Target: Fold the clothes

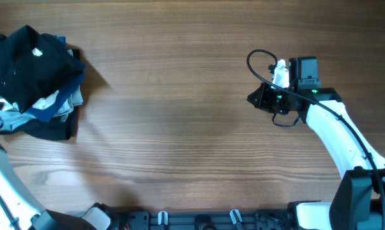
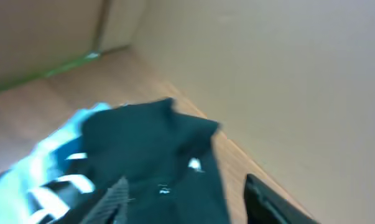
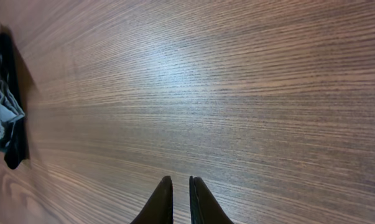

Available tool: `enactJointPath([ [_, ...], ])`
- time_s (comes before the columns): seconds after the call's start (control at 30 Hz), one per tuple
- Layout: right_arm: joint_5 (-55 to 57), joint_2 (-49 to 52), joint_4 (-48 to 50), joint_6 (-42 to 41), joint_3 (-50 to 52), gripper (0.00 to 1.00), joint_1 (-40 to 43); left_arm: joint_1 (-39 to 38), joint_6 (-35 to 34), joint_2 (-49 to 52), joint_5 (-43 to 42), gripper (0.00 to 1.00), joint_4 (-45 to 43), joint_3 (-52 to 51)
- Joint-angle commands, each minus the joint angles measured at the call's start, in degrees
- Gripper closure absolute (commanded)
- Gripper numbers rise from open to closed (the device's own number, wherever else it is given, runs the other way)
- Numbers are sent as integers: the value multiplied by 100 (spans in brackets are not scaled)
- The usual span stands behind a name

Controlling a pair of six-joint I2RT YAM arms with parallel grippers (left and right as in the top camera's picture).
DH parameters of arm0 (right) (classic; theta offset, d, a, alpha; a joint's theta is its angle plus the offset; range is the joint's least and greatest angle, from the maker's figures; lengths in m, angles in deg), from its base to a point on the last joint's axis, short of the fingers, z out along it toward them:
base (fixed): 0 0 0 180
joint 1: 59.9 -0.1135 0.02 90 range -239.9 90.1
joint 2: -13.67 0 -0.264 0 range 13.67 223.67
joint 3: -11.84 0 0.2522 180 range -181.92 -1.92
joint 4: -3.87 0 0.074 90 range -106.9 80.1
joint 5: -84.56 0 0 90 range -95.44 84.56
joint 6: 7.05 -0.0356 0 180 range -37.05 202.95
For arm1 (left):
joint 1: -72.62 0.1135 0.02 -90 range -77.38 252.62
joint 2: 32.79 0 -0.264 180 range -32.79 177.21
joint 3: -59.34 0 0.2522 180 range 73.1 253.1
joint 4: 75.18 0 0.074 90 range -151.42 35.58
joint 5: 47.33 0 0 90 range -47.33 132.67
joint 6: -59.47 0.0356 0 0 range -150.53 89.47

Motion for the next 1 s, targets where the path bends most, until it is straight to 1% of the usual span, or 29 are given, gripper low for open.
enactJointPath([
  [0.0, -9, -50, 46, -35, 11, 89, 13, -654, 400, 675, 339, 79, -267, 2],
  [0.07, -11, -55, 44, -37, 11, 89, 11, -903, 400, 1300, 1115, 81, -511, 2],
  [0.13, -13, -66, 26, -39, 11, 89, 11, -953, 400, 1823, 1460, 81, -660, 2],
  [0.17, -55, -76, 20, -39, 11, 89, 11, -942, 400, 1991, 1580, 82, -647, 2],
  [0.27, -205, -76, 13, -28, 11, 89, 11, -793, 398, 2463, 1670, 78, -557, 2],
  [0.3, -205, -76, 13, -22, 11, 89, 11, -758, 393, 2479, 1633, 74, -514, 2],
  [0.33, -203, -87, 15, -20, 11, 89, 11, -741, 396, 2444, 1504, 66, -481, 4],
  [0.4, -203, -131, 39, 149, 9, 89, 11, -743, 396, 2203, 914, 41, -511, 4],
  [0.43, -199, -247, 33, 267, 9, 88, 11, -761, 396, 1845, 468, 23, -546, 4],
  [0.47, -179, -341, 33, 269, 9, 88, 11, -769, 398, 1626, 332, 14, -522, 4],
  [0.5, -116, -533, 33, 282, 7, 87, 13, -798, 402, 1235, 267, 0, -376, 4],
  [0.63, 256, -1410, 15, 313, -46, 86, 13, -1019, 662, -24, 267, 0, 225, 4],
  [0.7, 446, -2122, -52, 431, -109, 85, 13, -1158, 678, -763, 264, 0, 831, 4],
  [0.77, 835, -2708, -326, 435, -223, 82, 13, -1300, 680, -1386, 264, 0, 1537, 4],
  [0.83, 1366, -3373, -671, 487, -365, 78, 13, -1412, 678, -1823, 267, 0, 2072, 4],
  [0.93, 1832, -4354, -927, 741, -450, 68, 13, -1486, 704, -2400, 256, 0, 2699, 4],
  [0.97, 1915, -4634, -979, 737, -452, 66, 13, -1515, 868, -2538, 140, 0, 2828, 4],
])
